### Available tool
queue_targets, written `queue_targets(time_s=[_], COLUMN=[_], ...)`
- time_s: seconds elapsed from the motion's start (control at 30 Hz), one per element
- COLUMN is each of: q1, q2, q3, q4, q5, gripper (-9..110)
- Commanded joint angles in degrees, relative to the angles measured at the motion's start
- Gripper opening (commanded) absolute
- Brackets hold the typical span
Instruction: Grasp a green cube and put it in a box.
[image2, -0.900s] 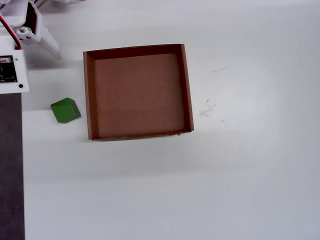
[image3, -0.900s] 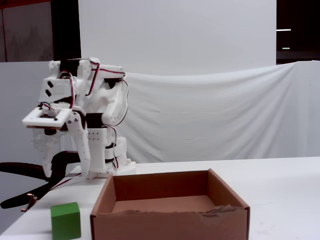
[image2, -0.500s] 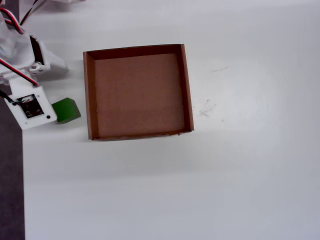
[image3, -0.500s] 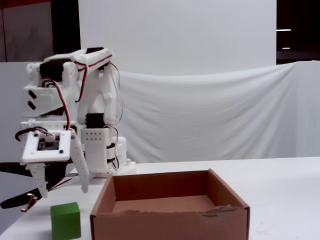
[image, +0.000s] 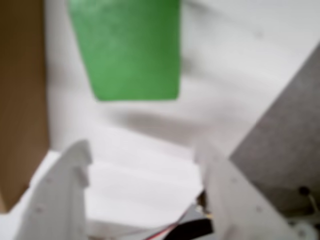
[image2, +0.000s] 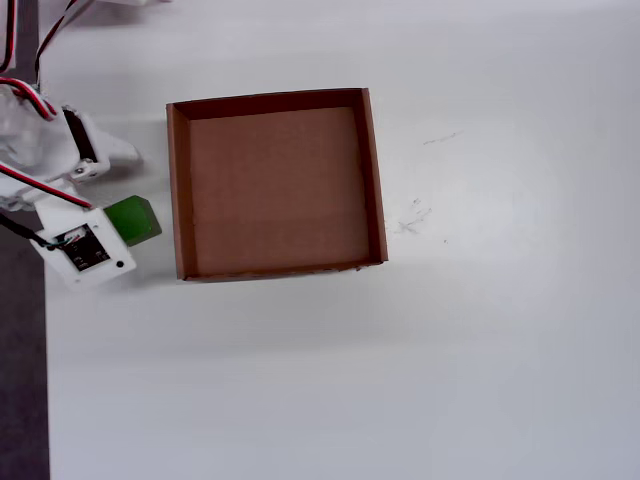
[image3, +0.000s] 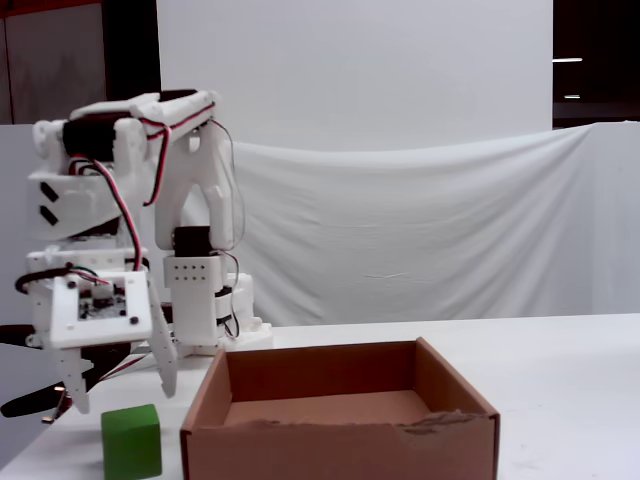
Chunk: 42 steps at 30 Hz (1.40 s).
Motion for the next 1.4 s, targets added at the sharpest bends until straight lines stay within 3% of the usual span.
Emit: queue_targets(time_s=[0.0, 0.67, 1.37], q1=[-0.97, -4.83, -6.42], q2=[-0.18, -6.15, -8.26], q3=[-3.43, -7.29, -5.54], q4=[-2.11, -13.71, -13.36], q5=[-0.26, -0.09, -0.09], gripper=[28, 28, 28])
